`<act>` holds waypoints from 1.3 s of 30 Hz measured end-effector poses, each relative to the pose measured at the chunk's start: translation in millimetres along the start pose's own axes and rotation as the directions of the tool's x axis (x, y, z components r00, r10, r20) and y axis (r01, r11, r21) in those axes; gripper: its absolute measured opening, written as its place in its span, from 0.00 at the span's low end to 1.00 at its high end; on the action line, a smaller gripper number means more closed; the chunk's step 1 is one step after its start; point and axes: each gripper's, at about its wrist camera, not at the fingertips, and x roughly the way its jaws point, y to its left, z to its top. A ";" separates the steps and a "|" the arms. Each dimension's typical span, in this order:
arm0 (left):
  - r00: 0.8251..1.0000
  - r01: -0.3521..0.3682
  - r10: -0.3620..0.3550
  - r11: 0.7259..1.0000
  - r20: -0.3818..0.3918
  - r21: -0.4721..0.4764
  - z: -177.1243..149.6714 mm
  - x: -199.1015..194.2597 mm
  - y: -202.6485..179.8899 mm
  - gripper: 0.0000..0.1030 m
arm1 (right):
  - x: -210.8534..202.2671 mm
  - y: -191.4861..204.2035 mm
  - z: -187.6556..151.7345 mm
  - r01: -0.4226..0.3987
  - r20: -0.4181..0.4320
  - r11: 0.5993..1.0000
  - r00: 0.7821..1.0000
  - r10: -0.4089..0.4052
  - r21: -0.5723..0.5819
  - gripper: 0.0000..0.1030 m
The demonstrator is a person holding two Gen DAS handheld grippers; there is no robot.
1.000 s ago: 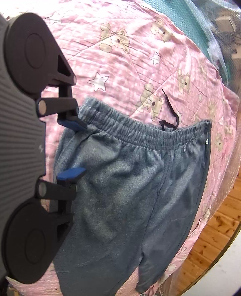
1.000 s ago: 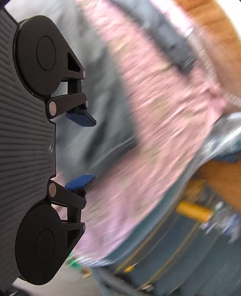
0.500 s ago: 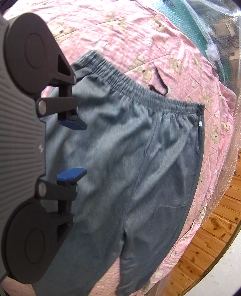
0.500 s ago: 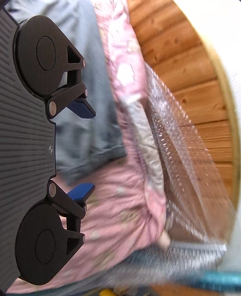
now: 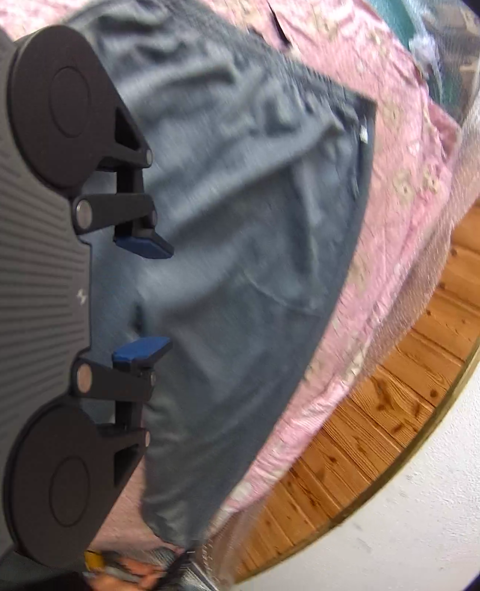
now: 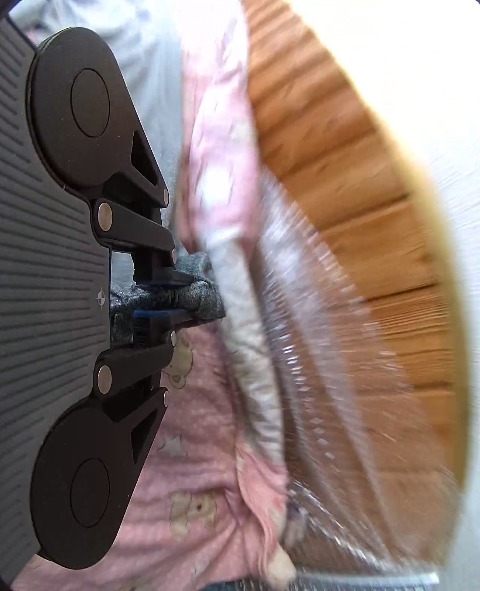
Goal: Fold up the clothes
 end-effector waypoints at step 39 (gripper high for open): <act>0.988 0.149 -0.152 0.968 0.000 -0.204 -16.1 -9.8 57.6 0.04 | -227.0 -27.0 -192.1 0.094 -0.037 0.938 0.996 -0.087 0.333 0.09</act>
